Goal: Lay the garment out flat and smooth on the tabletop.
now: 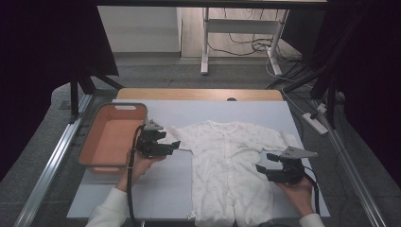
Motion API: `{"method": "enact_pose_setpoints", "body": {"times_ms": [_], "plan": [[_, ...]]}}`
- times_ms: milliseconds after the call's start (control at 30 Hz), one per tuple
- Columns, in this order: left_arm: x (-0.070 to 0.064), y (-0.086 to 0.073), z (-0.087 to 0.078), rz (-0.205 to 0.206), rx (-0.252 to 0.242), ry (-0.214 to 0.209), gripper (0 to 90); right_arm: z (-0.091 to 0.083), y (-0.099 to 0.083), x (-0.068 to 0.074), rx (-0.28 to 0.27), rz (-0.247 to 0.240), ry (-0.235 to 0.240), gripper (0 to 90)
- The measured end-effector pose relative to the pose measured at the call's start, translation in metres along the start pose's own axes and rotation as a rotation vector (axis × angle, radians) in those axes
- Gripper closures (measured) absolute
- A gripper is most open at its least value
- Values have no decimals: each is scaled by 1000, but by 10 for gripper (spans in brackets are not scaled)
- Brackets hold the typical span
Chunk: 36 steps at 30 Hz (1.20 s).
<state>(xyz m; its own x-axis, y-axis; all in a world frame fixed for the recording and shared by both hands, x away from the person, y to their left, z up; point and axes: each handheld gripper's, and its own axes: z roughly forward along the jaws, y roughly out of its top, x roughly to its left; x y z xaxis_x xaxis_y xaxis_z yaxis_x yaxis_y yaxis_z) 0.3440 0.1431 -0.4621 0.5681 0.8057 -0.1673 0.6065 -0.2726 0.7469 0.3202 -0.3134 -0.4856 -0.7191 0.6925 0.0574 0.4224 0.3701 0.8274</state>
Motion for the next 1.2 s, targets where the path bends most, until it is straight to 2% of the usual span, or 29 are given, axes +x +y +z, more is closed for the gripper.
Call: {"method": "enact_pose_setpoints", "body": {"times_ms": [100, 367, 667, 767, 933, 1033, 1100, 1200], "plan": [[-2, 2, 2, -1, -2, 8, 279, 0, 0, 1, -2, 1, 15, 309], [-2, 7, 11, 11, 12, 23, 274, 4, -3, 4, 25, -22, 3, 308], [1, 10, 22, 9, 28, 31, 273, 6, -5, 2, 34, -19, 1, 309], [3, 11, 26, 11, 37, 30, 269, 7, -5, 2, 36, -16, 2, 310], [12, 12, 30, -14, 33, 23, 270, 6, -2, 1, 15, 8, 6, 310], [14, 13, 33, -4, 47, 30, 269, 5, -1, 0, 6, 15, 6, 310], [13, 14, 35, -13, 46, 32, 267, 6, 0, 1, 10, 8, 5, 310], [12, 14, 42, -17, 77, 38, 253, 8, -1, 4, 21, -9, 7, 310]]}}
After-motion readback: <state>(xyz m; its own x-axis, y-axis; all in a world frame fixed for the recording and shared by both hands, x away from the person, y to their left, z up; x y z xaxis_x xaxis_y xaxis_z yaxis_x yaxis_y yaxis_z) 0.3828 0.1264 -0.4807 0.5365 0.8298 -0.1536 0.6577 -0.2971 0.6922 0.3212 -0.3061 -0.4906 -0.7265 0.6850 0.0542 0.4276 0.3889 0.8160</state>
